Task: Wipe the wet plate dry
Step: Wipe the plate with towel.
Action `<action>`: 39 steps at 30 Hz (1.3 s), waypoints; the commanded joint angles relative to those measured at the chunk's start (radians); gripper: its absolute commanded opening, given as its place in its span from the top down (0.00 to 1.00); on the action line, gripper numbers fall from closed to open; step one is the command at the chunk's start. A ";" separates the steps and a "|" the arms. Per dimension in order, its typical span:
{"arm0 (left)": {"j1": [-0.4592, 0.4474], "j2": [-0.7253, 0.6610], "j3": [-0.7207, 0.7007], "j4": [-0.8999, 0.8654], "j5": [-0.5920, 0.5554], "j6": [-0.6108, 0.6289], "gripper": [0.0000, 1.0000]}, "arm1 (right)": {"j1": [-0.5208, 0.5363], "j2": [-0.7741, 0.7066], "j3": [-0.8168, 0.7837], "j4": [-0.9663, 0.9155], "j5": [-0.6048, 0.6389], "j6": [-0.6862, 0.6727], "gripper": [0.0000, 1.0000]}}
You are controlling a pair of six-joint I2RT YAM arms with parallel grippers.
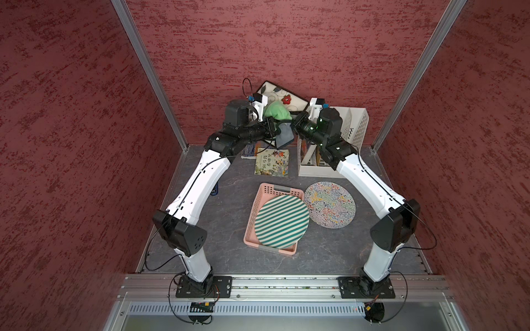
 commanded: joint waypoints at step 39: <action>0.261 0.048 -0.091 0.058 0.420 -0.181 1.00 | -0.127 -0.156 -0.144 0.682 0.004 0.301 1.00</action>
